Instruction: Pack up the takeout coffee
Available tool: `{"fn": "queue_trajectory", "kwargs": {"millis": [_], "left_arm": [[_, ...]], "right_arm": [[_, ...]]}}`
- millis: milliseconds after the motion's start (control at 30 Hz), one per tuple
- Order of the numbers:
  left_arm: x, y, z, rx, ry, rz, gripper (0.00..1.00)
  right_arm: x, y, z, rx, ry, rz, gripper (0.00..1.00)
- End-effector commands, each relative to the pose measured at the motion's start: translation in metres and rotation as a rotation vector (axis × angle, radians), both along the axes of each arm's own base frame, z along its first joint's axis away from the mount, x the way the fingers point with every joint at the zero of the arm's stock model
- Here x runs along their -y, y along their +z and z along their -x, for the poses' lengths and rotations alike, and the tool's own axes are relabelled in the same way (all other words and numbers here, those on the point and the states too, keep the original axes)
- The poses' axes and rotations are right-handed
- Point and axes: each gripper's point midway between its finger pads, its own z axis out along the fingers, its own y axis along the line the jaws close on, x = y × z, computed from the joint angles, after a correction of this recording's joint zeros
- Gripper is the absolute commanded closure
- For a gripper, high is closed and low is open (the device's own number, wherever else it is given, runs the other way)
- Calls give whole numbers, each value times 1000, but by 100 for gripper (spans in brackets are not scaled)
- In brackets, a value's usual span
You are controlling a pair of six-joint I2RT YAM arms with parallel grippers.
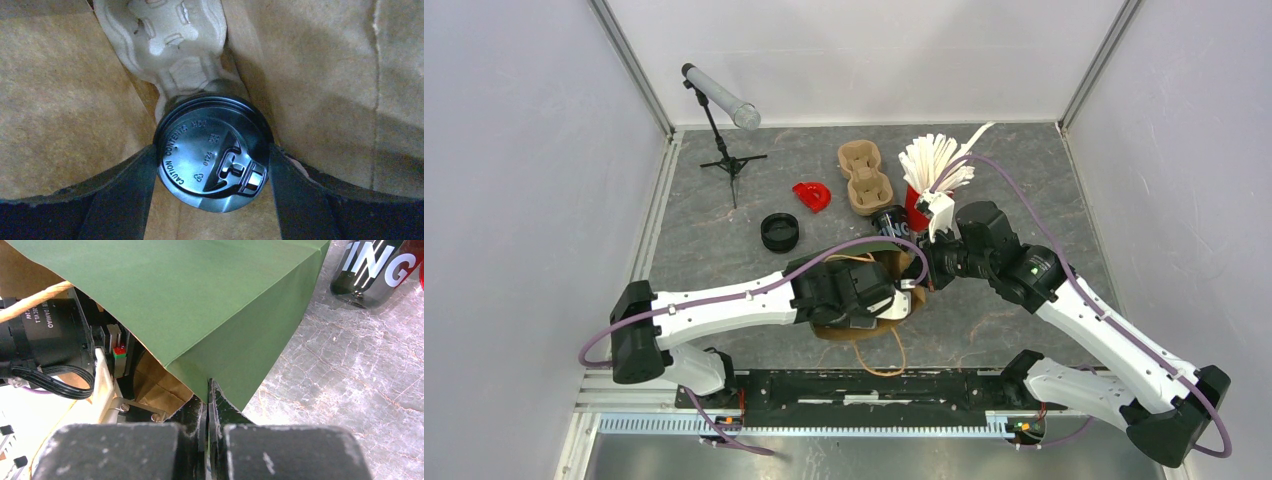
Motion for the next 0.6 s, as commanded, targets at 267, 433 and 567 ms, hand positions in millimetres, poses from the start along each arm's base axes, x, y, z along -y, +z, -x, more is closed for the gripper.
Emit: {"fn": "queue_trajectory", "kwargs": {"millis": [267,433,567], "left_arm": [[-8,1,4,-26,-61,20,68],[-13,-5,5,-50,-58,4,69],[-12,-12,5,-64,-53,4,69]], "right_arm": [[-1,6,-1,31,15,-16,100],[0,5,-1,38,21,-8,100],[0,4,-1,41,28,-4,100]]}}
